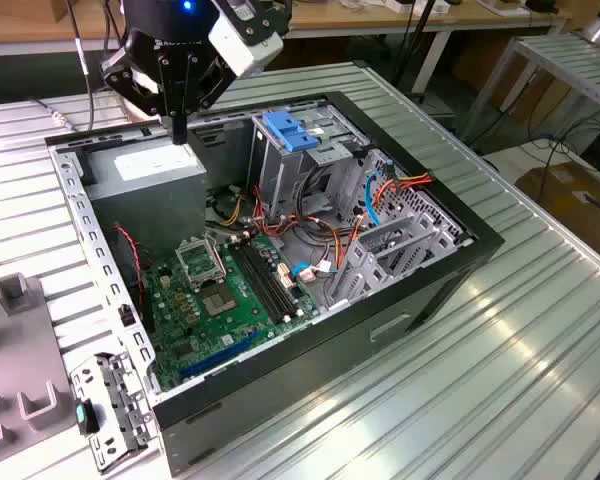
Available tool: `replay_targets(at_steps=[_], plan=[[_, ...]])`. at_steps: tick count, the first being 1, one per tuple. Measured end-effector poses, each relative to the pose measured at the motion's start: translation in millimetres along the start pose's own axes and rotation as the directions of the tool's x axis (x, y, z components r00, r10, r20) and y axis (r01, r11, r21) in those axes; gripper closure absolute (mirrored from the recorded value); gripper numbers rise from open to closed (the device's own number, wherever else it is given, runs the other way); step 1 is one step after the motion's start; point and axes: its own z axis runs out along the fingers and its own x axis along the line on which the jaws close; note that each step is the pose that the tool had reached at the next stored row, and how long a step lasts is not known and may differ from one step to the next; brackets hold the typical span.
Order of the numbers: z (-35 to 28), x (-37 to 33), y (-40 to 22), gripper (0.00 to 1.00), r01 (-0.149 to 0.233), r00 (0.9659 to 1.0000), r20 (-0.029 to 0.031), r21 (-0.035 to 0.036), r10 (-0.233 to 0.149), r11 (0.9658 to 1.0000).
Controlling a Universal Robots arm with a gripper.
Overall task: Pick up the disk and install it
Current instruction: 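Reach for the disk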
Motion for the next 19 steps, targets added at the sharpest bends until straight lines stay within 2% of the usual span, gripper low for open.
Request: replay_targets(at_steps=[9,19], plan=[[-0.3,10.9,-0.8,0.89,0.000,1.0000,0.0000,0.0000,0.000,1.0000],[-0.5,20.1,-1.5,0.89,0.000,1.0000,-0.0001,0.0001,0.000,1.0000]])
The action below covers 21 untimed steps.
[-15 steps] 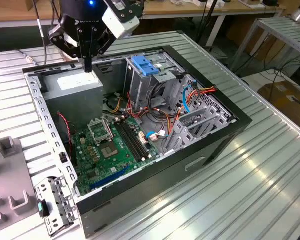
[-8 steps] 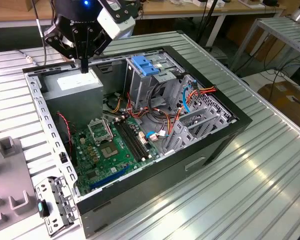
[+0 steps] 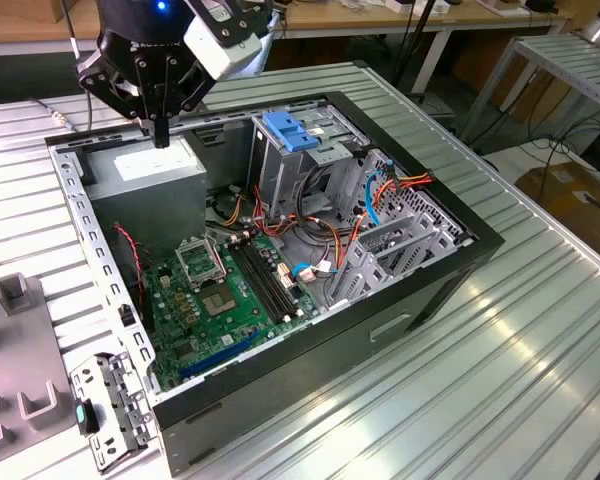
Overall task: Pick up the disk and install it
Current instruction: 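Reach for the disk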
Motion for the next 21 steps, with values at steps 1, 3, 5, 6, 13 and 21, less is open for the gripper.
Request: replay_targets(at_steps=[1,3,5,6,13,21], plan=[[0.0,0.5,0.0,0.89,0.000,1.0000,0.0000,0.0000,0.000,1.0000],[0.0,2.2,-0.2,0.89,0.000,1.0000,0.0000,0.0000,0.000,1.0000],[0.0,4.2,-0.3,0.89,0.000,1.0000,0.0001,-0.0001,0.000,1.0000],[0.0,4.9,-0.4,0.89,0.000,1.0000,0.0001,-0.0001,0.000,1.0000],[0.0,9.1,-0.7,0.89,0.000,1.0000,0.0001,-0.0001,0.000,1.0000],[-0.1,13.9,-1.1,0.89,0.000,1.0000,0.0000,0.0000,0.000,1.0000]])
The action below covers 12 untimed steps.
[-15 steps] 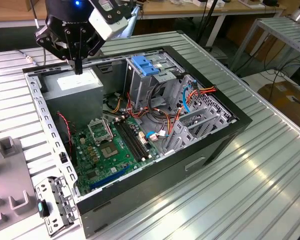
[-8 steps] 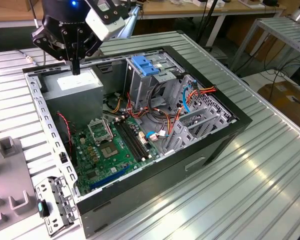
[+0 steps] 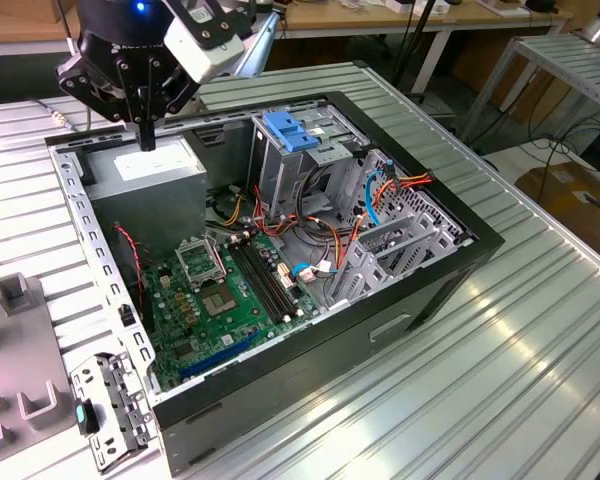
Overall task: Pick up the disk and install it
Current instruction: 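Reach for the disk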
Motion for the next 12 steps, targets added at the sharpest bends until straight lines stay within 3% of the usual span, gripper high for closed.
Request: replay_targets(at_steps=[12], plan=[[-0.1,7.7,-0.6,0.89,0.000,1.0000,0.0000,0.0000,0.000,1.0000]])
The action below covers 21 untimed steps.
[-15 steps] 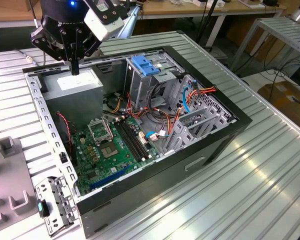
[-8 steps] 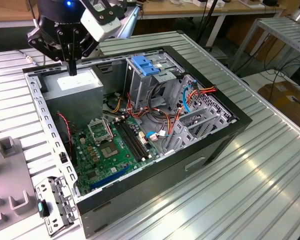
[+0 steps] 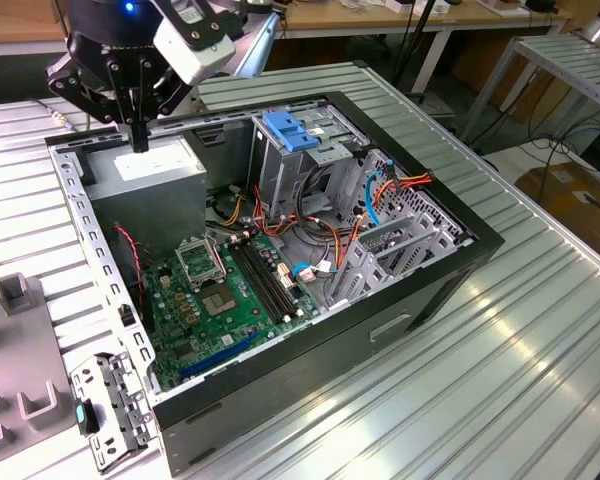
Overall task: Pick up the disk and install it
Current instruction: 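Reach for the disk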
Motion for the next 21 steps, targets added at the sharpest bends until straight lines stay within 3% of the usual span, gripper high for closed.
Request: replay_targets(at_steps=[21], plan=[[-0.2,11.4,-0.9,0.89,0.000,1.0000,0.0000,-0.0001,0.000,1.0000]])
